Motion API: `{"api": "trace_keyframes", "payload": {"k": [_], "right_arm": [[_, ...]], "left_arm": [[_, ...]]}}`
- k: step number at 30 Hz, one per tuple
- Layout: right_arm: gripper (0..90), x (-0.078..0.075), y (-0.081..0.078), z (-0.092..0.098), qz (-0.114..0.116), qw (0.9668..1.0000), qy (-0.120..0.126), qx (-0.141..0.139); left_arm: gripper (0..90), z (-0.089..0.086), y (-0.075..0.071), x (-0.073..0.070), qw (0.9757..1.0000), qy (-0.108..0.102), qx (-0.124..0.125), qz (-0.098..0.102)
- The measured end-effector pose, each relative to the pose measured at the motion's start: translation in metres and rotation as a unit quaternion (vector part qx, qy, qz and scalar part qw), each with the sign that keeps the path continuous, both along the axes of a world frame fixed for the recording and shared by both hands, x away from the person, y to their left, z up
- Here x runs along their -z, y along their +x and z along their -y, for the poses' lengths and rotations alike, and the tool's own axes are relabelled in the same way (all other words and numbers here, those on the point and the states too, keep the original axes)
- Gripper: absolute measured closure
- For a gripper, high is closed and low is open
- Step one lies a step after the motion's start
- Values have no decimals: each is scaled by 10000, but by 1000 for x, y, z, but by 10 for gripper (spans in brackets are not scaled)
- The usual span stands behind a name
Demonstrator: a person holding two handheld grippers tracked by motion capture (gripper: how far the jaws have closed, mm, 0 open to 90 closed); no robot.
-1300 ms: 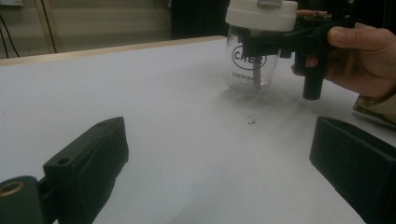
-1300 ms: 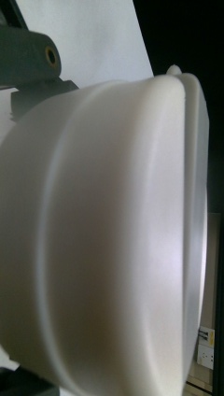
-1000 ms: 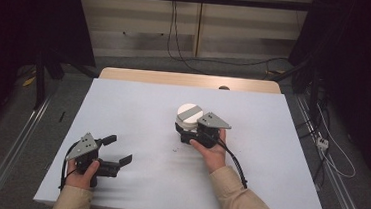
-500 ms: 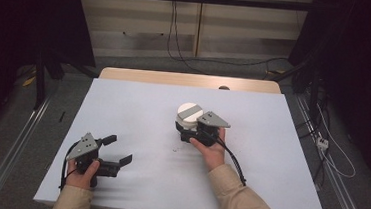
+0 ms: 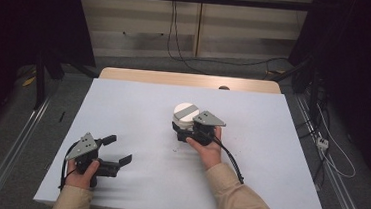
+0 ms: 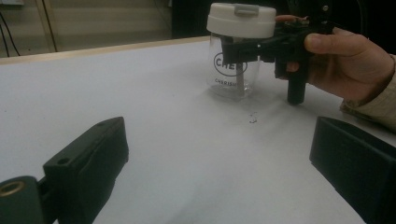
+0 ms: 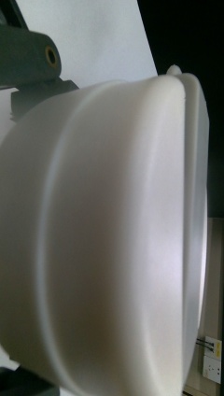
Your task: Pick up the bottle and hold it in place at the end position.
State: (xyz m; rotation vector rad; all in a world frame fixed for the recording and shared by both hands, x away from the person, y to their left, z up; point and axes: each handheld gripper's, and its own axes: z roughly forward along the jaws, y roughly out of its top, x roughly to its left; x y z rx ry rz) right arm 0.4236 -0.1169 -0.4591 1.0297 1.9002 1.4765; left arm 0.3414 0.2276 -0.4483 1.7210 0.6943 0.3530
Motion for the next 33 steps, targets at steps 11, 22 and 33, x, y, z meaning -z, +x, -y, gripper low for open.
{"api": "trace_keyframes", "payload": {"k": [11, 22, 33], "right_arm": [[185, 2, 2, -2, 6, 10000, -69, -55], [185, 4, 5, -1, 27, 9999, -115, -119], [185, 4, 1, -2, 161, 9991, -342, -208]], "left_arm": [[42, 0, 0, 0, 10000, -14, 2, -16], [42, 2, 1, 2, 10000, -23, 24, -66], [46, 13, 2, -1, 9999, -45, 99, -87]]}}
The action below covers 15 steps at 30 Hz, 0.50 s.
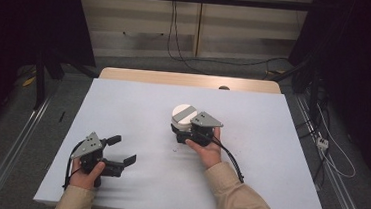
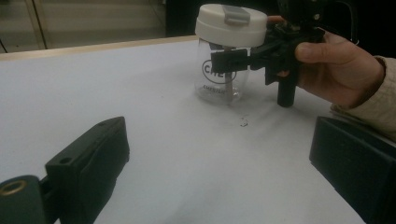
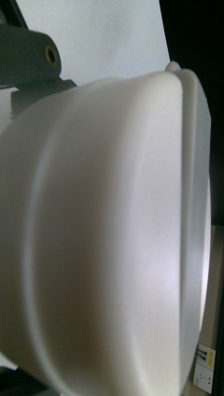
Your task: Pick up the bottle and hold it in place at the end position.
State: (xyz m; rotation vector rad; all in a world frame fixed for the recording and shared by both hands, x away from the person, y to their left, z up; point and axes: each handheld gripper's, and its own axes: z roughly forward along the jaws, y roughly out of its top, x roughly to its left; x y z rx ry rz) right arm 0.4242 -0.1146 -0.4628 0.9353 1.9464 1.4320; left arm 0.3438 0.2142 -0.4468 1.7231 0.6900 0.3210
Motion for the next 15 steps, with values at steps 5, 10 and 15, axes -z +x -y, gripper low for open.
{"api": "trace_keyframes", "payload": {"k": [5, 10, 15], "right_arm": [[185, 0, 0, 2, -47, 10000, 43, -7], [185, 0, 1, 2, -52, 10000, 39, -16], [185, 0, 1, 2, -66, 10000, 49, -20]], "left_arm": [[54, 5, 4, -4, 10000, -54, -61, -19], [56, 12, 6, -8, 10000, -44, -64, -50], [57, 18, 8, -10, 9999, -14, -6, -117]]}}
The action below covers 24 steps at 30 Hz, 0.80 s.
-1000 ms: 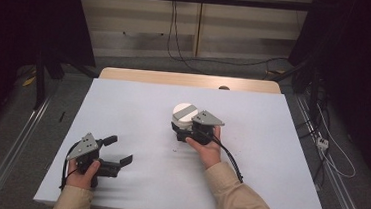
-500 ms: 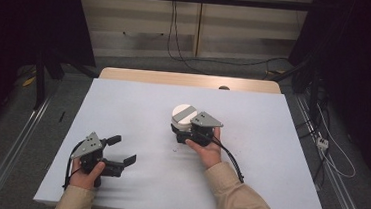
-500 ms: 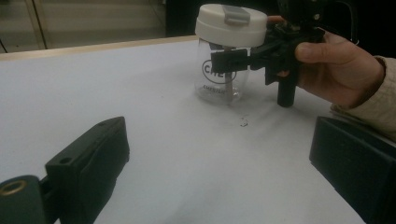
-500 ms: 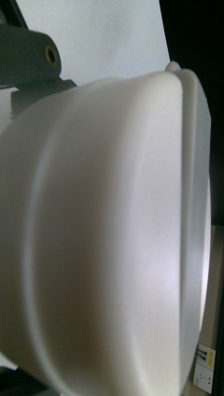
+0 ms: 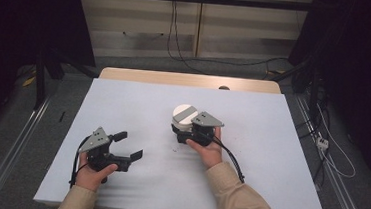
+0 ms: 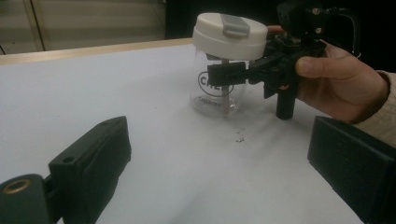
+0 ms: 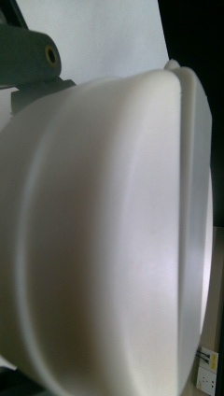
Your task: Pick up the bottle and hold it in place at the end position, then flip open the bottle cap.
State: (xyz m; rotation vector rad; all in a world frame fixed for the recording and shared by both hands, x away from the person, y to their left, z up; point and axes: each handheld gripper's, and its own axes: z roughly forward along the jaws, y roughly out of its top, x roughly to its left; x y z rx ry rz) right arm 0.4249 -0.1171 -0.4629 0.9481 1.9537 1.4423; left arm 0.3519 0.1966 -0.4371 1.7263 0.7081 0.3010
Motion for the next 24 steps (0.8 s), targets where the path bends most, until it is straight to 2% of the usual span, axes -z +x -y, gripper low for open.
{"api": "trace_keyframes", "payload": {"k": [11, 14, 20, 24], "right_arm": [[185, 0, 0, 0, 17, 10000, -28, -2], [185, 0, 0, 0, -20, 10000, 9, 0], [186, 0, 0, 0, 13, 10000, -25, -4], [186, 0, 0, 0, -25, 10000, 10, 1]], "left_arm": [[65, 9, 5, -3, 9999, 29, 25, -137], [88, 10, 6, -5, 9999, -37, 4, -144], [158, 14, 9, -7, 9999, -24, 32, -145], [223, 21, 11, -10, 9994, 100, 61, -335]]}}
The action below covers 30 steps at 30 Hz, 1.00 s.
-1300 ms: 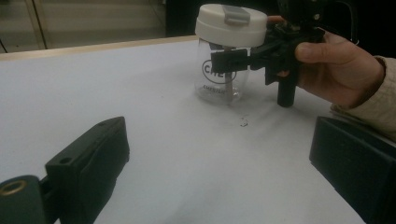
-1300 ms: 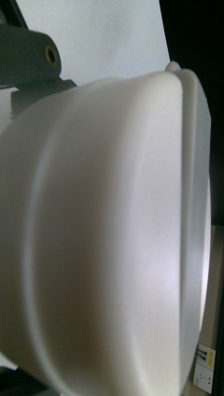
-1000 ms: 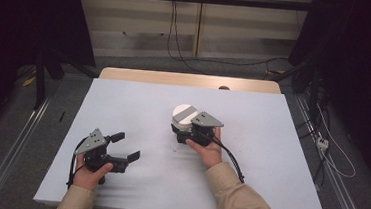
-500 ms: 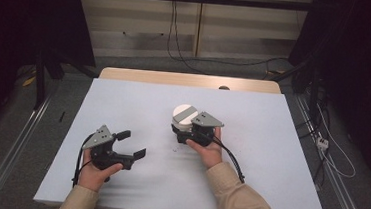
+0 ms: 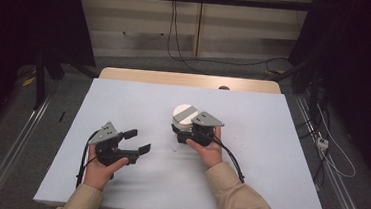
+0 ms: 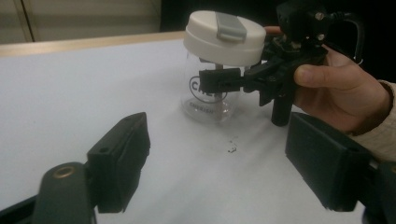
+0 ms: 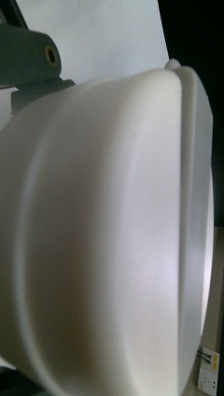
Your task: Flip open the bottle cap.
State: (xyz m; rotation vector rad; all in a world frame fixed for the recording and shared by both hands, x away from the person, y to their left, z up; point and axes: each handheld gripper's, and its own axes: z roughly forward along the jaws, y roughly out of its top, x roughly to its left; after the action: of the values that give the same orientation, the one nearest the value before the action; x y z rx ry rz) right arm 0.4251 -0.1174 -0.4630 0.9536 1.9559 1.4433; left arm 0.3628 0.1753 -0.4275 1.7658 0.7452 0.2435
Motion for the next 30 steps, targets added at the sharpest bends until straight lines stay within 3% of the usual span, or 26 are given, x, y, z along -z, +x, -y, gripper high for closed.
{"api": "trace_keyframes", "payload": {"k": [4, 12, 15, 22, 26, 30], "right_arm": [[185, 0, 0, 0, 25, 10000, -24, -3], [185, 0, 0, 0, 10, 10000, -13, 6], [185, 0, 0, 0, 8, 10000, -10, 8], [186, 0, 0, 0, 10, 10000, -18, 12], [185, 0, 0, 0, 6, 10000, -12, 7], [185, 0, 0, 0, 6, 10000, -14, 7]], "left_arm": [[316, 8, 1, -4, 9999, 167, -7, 15], [546, 21, 10, -10, 9998, 153, 33, -74], [555, 26, 14, -12, 9997, 208, 74, -121], [715, 34, 21, -14, 9991, 252, 153, -310], [746, 37, 24, -15, 9991, 332, 77, -245], [742, 41, 28, -16, 9983, 474, 230, -245]]}}
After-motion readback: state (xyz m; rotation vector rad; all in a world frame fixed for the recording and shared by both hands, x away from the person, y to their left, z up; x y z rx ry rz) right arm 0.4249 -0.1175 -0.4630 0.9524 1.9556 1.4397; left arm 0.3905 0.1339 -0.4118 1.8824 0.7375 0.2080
